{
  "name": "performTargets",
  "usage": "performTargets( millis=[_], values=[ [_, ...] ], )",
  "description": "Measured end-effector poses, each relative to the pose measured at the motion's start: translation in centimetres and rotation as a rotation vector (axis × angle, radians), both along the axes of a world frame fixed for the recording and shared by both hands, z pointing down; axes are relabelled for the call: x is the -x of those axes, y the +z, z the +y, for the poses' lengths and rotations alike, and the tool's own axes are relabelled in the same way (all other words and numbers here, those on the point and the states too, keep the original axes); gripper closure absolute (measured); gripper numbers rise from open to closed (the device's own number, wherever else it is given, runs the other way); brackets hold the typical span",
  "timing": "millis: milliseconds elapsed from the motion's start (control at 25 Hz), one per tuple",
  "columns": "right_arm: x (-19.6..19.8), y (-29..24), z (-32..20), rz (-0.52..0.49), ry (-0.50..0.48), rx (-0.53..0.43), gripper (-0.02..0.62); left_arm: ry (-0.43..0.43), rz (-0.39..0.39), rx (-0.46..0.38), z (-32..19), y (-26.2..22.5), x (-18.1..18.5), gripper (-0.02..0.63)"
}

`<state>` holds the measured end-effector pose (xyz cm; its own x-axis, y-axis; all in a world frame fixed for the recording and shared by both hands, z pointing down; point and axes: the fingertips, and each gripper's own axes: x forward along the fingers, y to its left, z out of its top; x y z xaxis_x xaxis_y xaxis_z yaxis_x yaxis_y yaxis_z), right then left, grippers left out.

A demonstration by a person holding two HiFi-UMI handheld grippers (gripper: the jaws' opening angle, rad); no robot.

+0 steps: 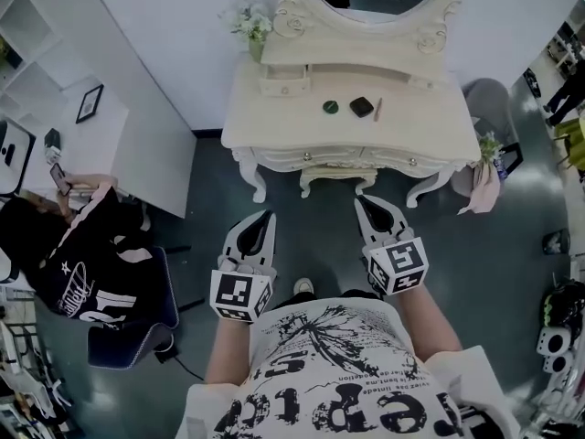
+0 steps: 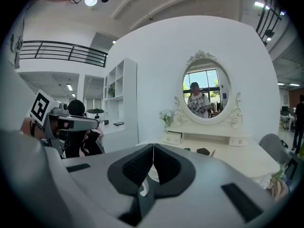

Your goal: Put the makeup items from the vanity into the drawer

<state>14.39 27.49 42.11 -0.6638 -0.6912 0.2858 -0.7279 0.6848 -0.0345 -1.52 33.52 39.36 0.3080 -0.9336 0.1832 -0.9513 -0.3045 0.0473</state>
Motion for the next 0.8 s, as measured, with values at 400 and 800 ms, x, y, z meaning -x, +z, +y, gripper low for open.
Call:
performTargets(
  millis=[400, 800],
  values=[
    [4.3, 1.1, -6.7, 0.045, -0.027, -0.015, 0.577, -0.026, 0.011, 0.027, -6.1, 1.2, 4.2, 0.586],
    [5.8, 2.3, -21.9, -0.005, -0.081, 0.012, 0.577, -0.126, -0.028, 0.034, -19.1, 1.6, 6.5, 0.586]
  ],
)
